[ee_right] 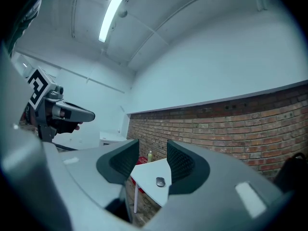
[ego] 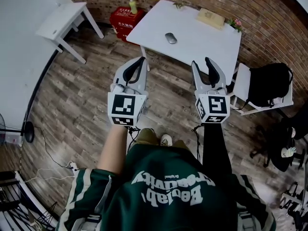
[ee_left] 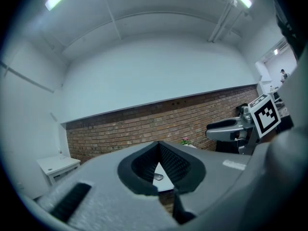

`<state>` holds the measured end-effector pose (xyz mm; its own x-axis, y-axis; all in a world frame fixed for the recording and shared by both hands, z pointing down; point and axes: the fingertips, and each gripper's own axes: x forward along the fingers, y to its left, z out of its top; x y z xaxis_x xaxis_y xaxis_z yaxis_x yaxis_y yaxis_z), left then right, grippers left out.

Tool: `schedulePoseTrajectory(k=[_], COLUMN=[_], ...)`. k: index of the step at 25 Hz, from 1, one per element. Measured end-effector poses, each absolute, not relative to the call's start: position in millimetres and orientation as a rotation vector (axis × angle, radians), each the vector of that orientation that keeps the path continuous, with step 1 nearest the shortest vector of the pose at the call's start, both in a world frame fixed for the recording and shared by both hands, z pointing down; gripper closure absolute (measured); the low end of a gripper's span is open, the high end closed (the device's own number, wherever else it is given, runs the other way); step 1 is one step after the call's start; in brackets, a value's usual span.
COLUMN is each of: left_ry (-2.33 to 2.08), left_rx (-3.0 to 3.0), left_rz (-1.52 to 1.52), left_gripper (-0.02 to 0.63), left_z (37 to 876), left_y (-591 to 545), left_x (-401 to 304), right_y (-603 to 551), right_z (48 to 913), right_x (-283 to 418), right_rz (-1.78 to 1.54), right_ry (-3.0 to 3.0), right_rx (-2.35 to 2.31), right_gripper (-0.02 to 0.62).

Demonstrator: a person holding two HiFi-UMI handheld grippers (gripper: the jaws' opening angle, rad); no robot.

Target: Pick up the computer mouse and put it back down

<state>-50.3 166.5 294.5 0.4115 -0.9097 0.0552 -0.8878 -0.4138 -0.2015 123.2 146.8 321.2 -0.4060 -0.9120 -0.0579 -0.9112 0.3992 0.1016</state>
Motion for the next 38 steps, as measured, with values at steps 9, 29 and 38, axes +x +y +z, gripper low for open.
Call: schedulePoseTrajectory(k=[9,29,38], left_ry=[1.617,1.428,1.251], left_rx=[-2.525,-2.620,-2.721], left_rz=[-0.220,-0.155,-0.122], left_gripper=[0.600,0.600,0.600], left_z=[299,293,299], left_y=[109,-182,-268], left_x=[-67,-106,-104], right_y=[96,-156,-227], right_z=[327,343,350], right_x=[105,60,48], right_rz=[-0.178,-0.112,-0.067], right_ry=[-2.626,-2.466,-2.394], right_rx=[1.687,1.786,1.887], right_gripper=[0.397,0.376,0.377])
